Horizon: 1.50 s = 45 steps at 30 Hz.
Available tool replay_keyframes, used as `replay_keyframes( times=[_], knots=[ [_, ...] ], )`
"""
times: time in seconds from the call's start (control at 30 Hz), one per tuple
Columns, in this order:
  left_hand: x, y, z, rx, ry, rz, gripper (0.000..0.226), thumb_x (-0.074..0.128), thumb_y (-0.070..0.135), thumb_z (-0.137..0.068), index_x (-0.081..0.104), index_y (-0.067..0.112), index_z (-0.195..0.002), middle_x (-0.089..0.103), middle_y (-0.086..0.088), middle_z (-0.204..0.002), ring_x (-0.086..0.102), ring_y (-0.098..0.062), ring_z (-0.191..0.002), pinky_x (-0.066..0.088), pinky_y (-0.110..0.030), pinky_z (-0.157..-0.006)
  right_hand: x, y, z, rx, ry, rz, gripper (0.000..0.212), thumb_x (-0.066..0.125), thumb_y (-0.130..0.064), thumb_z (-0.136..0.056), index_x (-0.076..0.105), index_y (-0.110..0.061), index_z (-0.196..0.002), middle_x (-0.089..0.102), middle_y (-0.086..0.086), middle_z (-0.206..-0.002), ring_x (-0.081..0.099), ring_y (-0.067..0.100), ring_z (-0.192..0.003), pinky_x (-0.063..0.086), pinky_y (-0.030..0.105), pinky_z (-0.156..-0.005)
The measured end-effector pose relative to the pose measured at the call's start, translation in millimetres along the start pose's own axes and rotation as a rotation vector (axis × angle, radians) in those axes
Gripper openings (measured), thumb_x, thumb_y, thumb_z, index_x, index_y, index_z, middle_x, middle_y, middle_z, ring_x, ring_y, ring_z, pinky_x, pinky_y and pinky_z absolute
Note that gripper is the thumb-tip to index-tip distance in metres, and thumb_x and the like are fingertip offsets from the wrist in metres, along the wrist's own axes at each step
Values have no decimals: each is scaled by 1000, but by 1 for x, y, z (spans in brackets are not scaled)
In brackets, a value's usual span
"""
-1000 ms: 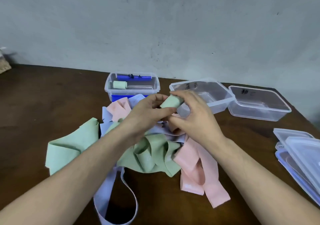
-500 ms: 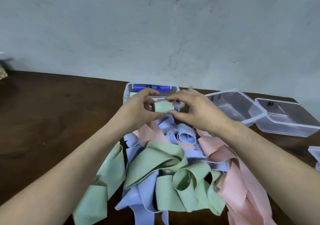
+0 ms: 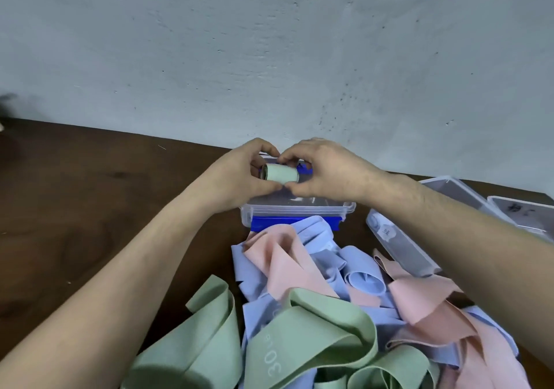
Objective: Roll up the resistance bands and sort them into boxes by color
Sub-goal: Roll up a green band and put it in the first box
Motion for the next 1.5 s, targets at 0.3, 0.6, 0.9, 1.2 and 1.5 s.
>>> replay_keyframes(
  times=[0.3, 0.6, 0.9, 1.2, 1.5],
  knots=[
    [-20, -25, -23, -66, 46, -224, 37, 36, 56, -100, 65, 34, -106, 68, 15, -100, 58, -10, -96, 45, -31, -83, 26, 22, -18, 137, -92, -54, 31, 79, -31, -74, 69, -24, -103, 60, -12, -94, 54, 12, -92, 46, 23, -79],
    [-15, -39, -25, -119, -97, -562, 55, 15, 56, -102, 65, 34, -108, 66, 8, -114, 59, -18, -103, 44, -37, -90, 56, 9, -39, 146, -252, -14, 33, 71, -35, -79, 68, -28, -111, 68, -10, -102, 61, 12, -90, 52, 29, -80],
    [-6, -47, -31, -69, -247, -688, 43, 31, 37, -99, 66, 22, -117, 52, 11, -129, 58, -20, -108, 46, -42, -96, 72, 9, -47, 106, -268, 53, 25, 71, -38, -80, 62, -27, -101, 62, -11, -96, 57, 14, -91, 52, 34, -82],
    [0, -43, -33, -31, -300, -687, 38, 38, 23, -100, 65, 15, -126, 50, 3, -134, 52, -18, -119, 40, -38, -104, 73, 11, -48, 88, -239, 115, 35, 70, -43, -80, 58, -25, -109, 58, -3, -104, 54, 17, -95, 48, 33, -84],
    [0, -42, -32, -25, -277, -687, 39, 38, 24, -100, 64, 14, -128, 50, 3, -136, 51, -16, -119, 41, -37, -104, 69, 13, -44, 86, -204, 114, 32, 70, -40, -84, 64, -25, -111, 55, -7, -101, 51, 11, -92, 44, 27, -77]
  ],
)
Point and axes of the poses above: each hand's wrist, its own z-axis away from the middle knuckle, its own x-axis out of the palm, y = z × x, the point moved 3 cm from there along -z, towards the middle knuckle
